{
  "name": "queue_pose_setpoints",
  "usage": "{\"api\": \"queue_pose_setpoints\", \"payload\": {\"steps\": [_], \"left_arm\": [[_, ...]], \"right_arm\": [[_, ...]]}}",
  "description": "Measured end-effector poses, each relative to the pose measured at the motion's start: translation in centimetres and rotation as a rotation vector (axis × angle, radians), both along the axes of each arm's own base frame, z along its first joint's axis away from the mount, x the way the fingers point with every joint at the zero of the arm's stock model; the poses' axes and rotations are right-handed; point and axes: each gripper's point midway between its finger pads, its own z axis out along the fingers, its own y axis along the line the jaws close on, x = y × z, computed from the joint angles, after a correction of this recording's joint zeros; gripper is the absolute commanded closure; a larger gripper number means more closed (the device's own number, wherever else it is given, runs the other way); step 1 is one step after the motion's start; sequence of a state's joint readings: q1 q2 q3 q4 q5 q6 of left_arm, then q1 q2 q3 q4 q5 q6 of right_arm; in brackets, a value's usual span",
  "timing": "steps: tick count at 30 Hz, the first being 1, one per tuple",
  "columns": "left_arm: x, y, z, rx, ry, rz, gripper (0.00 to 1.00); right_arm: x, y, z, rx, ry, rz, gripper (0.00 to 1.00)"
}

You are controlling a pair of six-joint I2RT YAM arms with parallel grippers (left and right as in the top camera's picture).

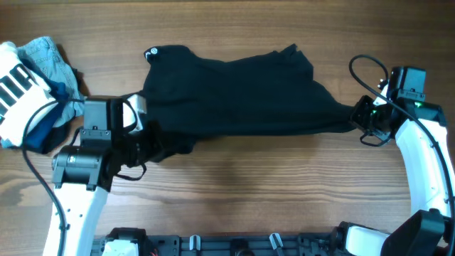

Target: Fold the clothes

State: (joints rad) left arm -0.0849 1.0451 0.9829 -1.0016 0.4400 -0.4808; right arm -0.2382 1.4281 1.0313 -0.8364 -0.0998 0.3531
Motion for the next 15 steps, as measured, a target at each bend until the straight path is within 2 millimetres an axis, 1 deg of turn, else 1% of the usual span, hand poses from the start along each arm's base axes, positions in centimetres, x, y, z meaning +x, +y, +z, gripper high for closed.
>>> {"api": "queue_pose_setpoints", "payload": {"steps": [2,3,5,6,7,8,9,10,11,12,13,14,15], "left_arm": [[-0.2,-0.5,-0.2,-0.008,0.017,-0.019,0.96],[0.1,-0.5,-0.3,-0.005,0.011,-0.020,0.96],[2.0,-0.2,-0.3,0.020,-0.042,-0.004,0.96],[4.1,0.1,0.0,0.041,-0.111,0.010,0.96],[5.9,0.4,0.1,0.063,-0.160,0.027,0.73],[7.5,0.6,0.1,0.081,-0.201,0.041,0.34],[10.2,1.0,0.0,0.110,-0.261,0.063,0.05],[11.9,1.3,-0.8,0.133,-0.278,0.083,0.00],[13.7,1.9,-2.7,0.157,-0.262,0.104,0.00],[14.2,2.0,-4.5,0.162,-0.220,0.105,0.00],[14.3,2.0,-6.5,0.159,-0.165,0.101,0.00],[14.0,1.8,-8.3,0.147,-0.104,0.087,0.00],[13.5,1.6,-9.7,0.134,-0.052,0.074,0.00]], "right_arm": [[-0.1,-0.2,0.0,-0.009,0.005,-0.004,0.96],[-0.1,-0.2,0.0,-0.013,0.006,-0.005,0.96],[0.0,-0.3,0.0,-0.017,0.002,-0.006,0.96],[0.0,-0.3,0.0,-0.018,0.002,-0.006,0.96],[0.1,-0.4,0.0,-0.019,-0.001,-0.006,0.96],[0.0,-0.3,0.0,-0.018,0.001,-0.006,0.96],[0.1,-0.4,0.1,-0.019,-0.003,-0.006,0.96],[0.1,-0.4,0.1,-0.021,-0.002,-0.007,0.96],[0.0,-0.4,0.0,-0.023,0.002,-0.008,0.95],[-0.1,-0.4,0.0,-0.024,0.006,-0.009,0.96],[-0.2,-0.4,0.0,-0.025,0.010,-0.009,0.96],[-0.3,-0.5,0.0,-0.027,0.013,-0.010,0.96],[-0.3,-0.5,-0.1,-0.027,0.014,-0.010,0.96]]}}
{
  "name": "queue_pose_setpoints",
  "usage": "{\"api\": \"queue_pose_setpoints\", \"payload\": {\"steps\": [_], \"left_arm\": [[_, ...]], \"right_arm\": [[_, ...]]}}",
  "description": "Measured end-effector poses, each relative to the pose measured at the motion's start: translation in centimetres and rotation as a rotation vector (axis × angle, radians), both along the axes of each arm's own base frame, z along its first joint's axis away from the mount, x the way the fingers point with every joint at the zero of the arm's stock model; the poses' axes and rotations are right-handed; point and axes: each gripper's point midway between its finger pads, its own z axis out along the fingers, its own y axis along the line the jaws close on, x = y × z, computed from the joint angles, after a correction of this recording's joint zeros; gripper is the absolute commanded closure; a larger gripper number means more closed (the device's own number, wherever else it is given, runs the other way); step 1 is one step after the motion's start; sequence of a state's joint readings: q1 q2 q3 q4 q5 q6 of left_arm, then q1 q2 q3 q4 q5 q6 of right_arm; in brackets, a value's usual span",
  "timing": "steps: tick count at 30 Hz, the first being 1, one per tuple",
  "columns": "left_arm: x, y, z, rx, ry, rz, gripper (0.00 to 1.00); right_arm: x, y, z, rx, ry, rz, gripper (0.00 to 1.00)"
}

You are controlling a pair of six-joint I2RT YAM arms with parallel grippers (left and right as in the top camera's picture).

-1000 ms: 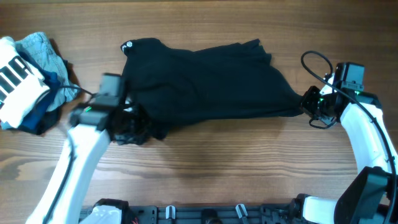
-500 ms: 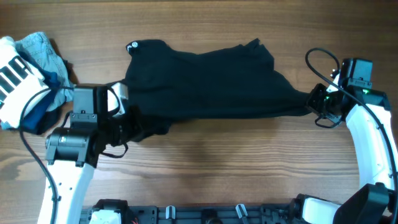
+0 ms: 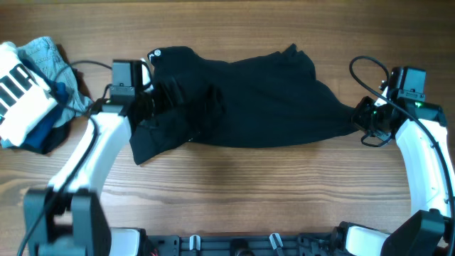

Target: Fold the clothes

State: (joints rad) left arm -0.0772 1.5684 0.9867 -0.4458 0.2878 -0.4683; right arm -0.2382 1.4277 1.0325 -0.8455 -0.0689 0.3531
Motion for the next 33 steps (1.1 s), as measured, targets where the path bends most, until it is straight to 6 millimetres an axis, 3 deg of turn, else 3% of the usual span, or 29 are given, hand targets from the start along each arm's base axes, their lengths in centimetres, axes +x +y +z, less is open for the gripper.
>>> {"api": "queue_pose_setpoints", "payload": {"steps": [3,5,9,13,14,17,22,23,25,30,33], "left_arm": [[-2.6,-1.2,-3.0,-0.057,0.166,-0.039,0.00],[-3.4,-2.1,-3.1,-0.080,0.196,-0.065,0.00],[-5.0,-6.0,-3.1,-0.067,0.204,-0.195,0.00],[-6.1,-8.5,-3.8,0.089,0.163,-0.299,0.00],[-6.1,-8.7,-4.0,0.135,0.148,-0.312,0.01],[-5.7,-8.7,-4.1,0.274,0.088,-0.328,0.22],[-2.8,-8.7,-2.9,0.333,-0.054,-0.303,0.37],[-2.2,-8.7,-2.7,0.339,-0.078,-0.300,0.37],[-1.8,-8.8,-3.0,0.347,-0.087,-0.297,0.27],[-2.4,-8.4,-5.5,0.377,-0.018,-0.312,0.26],[-2.5,-8.3,-5.9,0.380,-0.006,-0.314,0.24]], "right_arm": [[0.0,0.0,0.0,-0.003,0.000,-0.001,0.96],[0.0,-0.1,0.0,-0.003,0.000,-0.001,0.96],[0.0,-0.1,0.0,-0.003,0.000,-0.001,0.96],[0.0,-0.1,0.0,-0.003,0.000,-0.001,0.95],[0.0,-0.1,0.0,-0.003,-0.001,-0.001,0.95],[0.0,-0.1,0.0,-0.003,-0.001,-0.001,0.95],[0.0,-0.1,0.0,-0.003,0.000,-0.001,0.95],[0.0,-0.1,0.0,-0.003,-0.001,-0.001,0.95],[0.0,-0.1,0.0,-0.003,-0.001,-0.001,0.95],[0.0,-0.1,0.0,-0.003,-0.001,-0.001,0.95],[0.0,-0.1,0.0,-0.003,-0.001,-0.001,0.95]]}}
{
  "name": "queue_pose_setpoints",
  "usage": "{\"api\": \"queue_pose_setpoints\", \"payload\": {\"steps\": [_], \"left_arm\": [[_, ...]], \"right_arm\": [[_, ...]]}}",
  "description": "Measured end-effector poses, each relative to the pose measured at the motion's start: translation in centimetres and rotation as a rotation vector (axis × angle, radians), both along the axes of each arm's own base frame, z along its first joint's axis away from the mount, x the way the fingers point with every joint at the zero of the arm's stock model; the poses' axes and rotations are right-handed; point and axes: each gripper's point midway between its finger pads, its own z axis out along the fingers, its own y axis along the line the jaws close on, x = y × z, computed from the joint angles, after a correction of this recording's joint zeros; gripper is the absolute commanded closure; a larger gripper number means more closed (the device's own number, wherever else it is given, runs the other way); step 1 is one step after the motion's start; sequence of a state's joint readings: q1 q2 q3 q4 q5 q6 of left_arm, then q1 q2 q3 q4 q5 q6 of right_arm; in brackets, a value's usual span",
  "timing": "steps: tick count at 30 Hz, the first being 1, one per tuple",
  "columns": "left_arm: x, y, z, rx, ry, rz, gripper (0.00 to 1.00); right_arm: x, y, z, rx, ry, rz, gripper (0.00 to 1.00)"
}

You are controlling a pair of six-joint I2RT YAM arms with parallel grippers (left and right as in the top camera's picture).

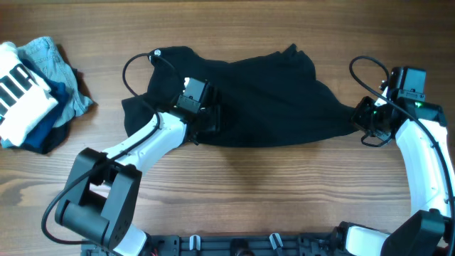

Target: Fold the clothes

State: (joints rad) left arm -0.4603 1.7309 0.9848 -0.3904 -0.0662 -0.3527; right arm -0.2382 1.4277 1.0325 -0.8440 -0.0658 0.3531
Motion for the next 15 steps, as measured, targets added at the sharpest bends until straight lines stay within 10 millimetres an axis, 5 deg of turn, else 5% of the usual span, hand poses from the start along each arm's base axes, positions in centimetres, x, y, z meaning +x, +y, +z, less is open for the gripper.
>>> {"api": "queue_pose_setpoints", "payload": {"steps": [15], "left_arm": [[1.1,-1.3,0.8,-0.062,-0.047,-0.018,0.27]], "right_arm": [[0.0,0.0,0.0,0.000,0.000,0.000,0.94]]}}
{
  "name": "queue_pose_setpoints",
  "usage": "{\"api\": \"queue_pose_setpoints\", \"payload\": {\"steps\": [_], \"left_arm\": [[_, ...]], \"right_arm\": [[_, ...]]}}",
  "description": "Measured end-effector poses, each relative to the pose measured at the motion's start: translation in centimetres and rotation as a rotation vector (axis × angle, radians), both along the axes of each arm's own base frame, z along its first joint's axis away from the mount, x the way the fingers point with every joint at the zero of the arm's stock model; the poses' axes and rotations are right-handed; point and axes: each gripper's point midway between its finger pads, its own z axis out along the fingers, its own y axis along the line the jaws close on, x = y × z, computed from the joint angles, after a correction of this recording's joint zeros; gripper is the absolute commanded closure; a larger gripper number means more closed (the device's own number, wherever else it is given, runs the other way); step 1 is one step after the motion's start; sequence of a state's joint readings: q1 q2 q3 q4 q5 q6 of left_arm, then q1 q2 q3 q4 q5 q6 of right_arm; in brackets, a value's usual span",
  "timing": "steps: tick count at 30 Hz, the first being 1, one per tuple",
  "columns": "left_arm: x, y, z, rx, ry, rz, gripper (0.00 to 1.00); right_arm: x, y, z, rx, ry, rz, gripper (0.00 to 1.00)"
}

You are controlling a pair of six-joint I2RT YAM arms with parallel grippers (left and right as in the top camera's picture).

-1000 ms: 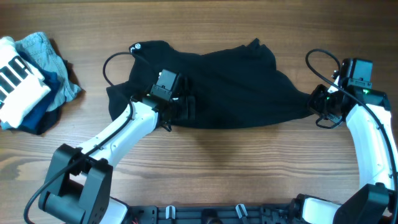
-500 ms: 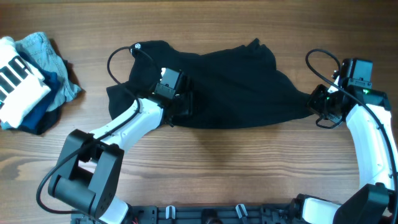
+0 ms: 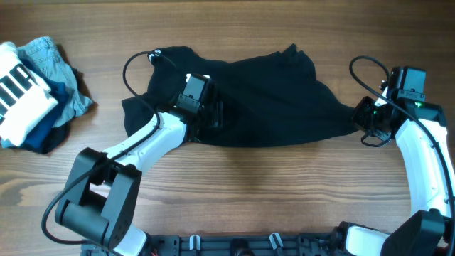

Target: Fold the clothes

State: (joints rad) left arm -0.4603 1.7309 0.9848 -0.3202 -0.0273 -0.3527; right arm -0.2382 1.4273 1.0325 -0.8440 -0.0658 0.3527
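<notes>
A black garment [image 3: 263, 99] lies spread across the middle of the table in the overhead view, its left part folded over towards the centre. My left gripper [image 3: 213, 114] rests on the garment's left-centre, and its dark fingers seem shut on the carried-over cloth. My right gripper [image 3: 360, 117] is at the garment's right tip. It is shut on that corner, which is drawn out to a point.
A heap of other clothes [image 3: 32, 85], light blue, dark blue and white with black stripes, sits at the far left edge. The left arm's cable [image 3: 131, 64] loops over the garment's upper left. The wooden table [image 3: 249, 185] shows in front of the garment.
My left gripper has shifted slightly up and to the right on the garment. The right gripper and the garment's right corner have not moved.
My left gripper first held the garment's lower left edge near the pile of clothes. Then it was higher up with that cloth near the collar. Later it was over the garment's left-centre with the left part folded inward, where it stays. The right gripper kept the right corner throughout.
</notes>
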Motion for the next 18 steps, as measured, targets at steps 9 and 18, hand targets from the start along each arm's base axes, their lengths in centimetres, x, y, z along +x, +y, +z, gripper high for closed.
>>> {"api": "queue_pose_setpoints", "payload": {"steps": [9,18], "left_arm": [[-1.1,0.1,-0.5,0.000,0.051,-0.012,0.27],[-0.5,-1.0,0.0,-0.052,0.028,-0.032,0.26]], "right_arm": [[0.0,0.0,0.0,0.000,0.000,0.000,0.94],[0.0,0.0,0.0,0.000,0.000,0.000,0.94]]}}
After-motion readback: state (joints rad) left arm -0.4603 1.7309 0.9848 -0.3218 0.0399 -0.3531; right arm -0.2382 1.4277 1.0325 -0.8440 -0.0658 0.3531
